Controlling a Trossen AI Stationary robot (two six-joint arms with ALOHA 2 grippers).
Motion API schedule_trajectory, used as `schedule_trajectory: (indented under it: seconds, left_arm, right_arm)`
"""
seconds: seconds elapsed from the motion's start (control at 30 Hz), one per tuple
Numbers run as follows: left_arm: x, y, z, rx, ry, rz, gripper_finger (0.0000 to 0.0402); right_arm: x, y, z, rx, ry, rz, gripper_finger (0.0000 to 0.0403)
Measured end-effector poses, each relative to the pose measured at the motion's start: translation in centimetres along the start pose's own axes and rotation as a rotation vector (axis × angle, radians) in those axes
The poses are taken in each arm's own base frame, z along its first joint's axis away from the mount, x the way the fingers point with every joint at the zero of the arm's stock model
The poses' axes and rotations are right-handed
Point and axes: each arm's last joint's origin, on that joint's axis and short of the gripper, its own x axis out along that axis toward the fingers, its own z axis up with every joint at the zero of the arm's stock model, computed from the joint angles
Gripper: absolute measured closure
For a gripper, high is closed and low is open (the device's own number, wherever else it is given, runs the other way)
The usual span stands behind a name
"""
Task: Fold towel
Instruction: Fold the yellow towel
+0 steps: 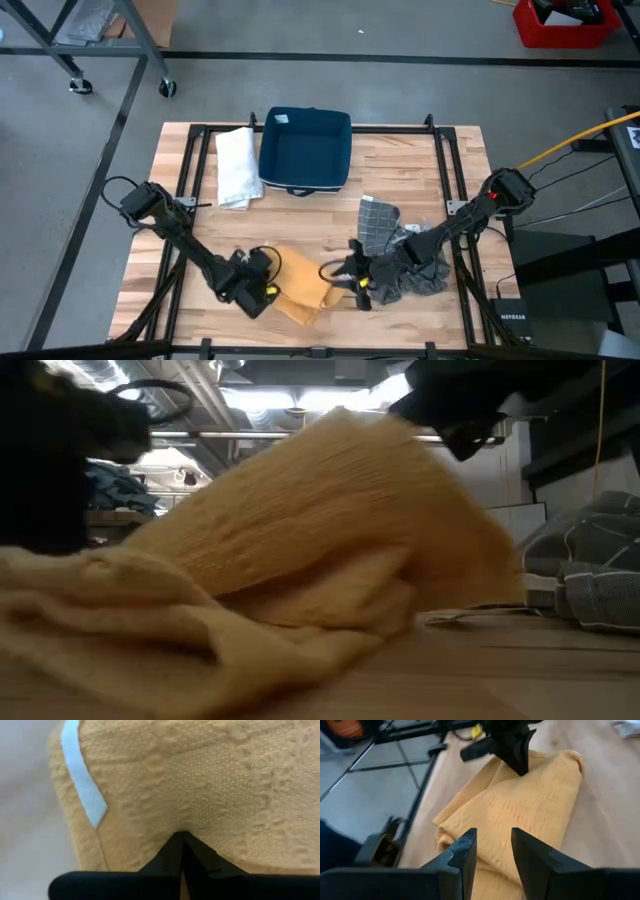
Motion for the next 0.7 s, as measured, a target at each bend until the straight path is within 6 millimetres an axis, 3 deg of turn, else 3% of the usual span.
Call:
schedule_trajectory:
  seconds: [0.17, 0.33, 0.7]
  left_arm:
    - [1.1, 1.5, 2.4, 0.045, -0.091, 0.150, 0.0399]
    - [1.6, 1.6, 4.2, 0.083, -0.099, 0.161, 0.0399]
    - [1.8, 1.5, 5.3, 0.061, -0.105, 0.134, 0.0399]
  right_arm:
    - [0.6, -1.8, 0.7, 0.025, -0.017, -0.049, 0.0276]
    - [2.2, -2.7, 0.2, 0.046, -0.045, -0.064, 0.0276]
    - [6.5, -3.6, -2.7, 0.130, 0.006, -0.073, 0.0276]
